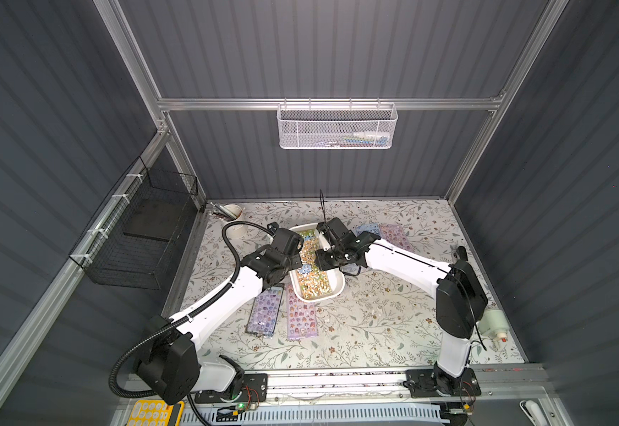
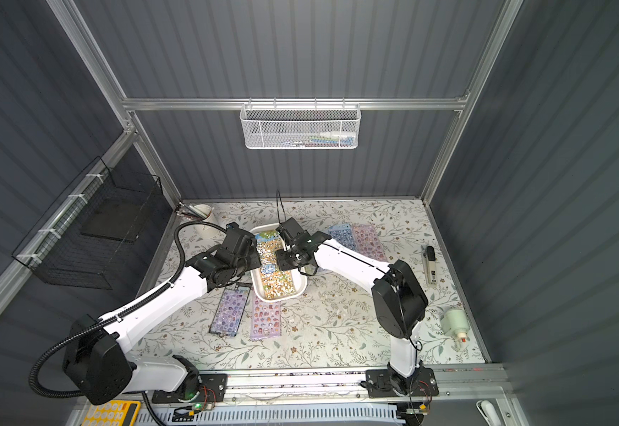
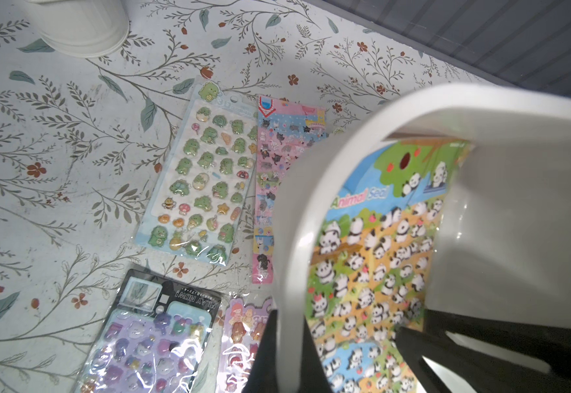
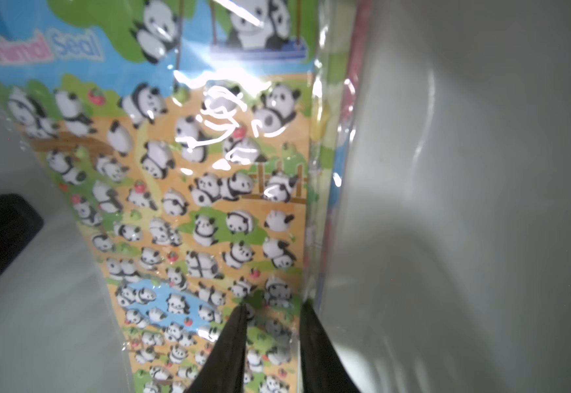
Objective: Take the stickers out of the storage box
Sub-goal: Pick up the sticker from the storage box.
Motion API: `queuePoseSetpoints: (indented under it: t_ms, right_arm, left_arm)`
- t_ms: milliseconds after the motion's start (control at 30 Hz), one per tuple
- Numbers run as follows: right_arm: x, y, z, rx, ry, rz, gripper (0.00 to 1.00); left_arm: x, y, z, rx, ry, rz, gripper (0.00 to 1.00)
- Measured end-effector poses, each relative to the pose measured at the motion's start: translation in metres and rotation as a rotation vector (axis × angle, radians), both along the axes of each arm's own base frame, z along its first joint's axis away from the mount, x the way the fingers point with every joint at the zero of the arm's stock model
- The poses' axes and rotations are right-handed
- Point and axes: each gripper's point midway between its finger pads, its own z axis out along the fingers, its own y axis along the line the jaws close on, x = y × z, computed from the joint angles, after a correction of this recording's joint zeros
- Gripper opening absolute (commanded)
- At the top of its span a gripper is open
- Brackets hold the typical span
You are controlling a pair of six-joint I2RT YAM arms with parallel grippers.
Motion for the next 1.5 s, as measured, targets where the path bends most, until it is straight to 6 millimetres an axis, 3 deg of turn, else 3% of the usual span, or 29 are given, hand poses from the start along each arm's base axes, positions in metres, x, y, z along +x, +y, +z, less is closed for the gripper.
queuePoseSetpoints:
  t_ms: [400, 833, 1200, 1500]
  right_arm:
    - [-0.021, 0.003, 0.019, 0.176, 0.011, 0.066, 0.19]
    - [-0.023, 0.001, 0.037, 0.313, 0.029, 0.077, 0.03]
    - [-0.026, -0.013, 0.064, 0.372, 0.003, 0.058, 0.0]
    - [-0.036, -0.038, 0.103, 0.422, -0.061, 0.039, 0.0]
  left_arm:
    - [0.001, 0.0, -0.001, 0.001, -0.001, 0.0, 0.0]
    - [0.002, -0.001, -0.006, 0.012, 0.011, 0.002, 0.0]
    - [0.003, 0.001, -0.005, 0.023, 0.004, 0.006, 0.0]
    - [0.007, 0.011, -0.005, 0.042, -0.001, 0.023, 0.0]
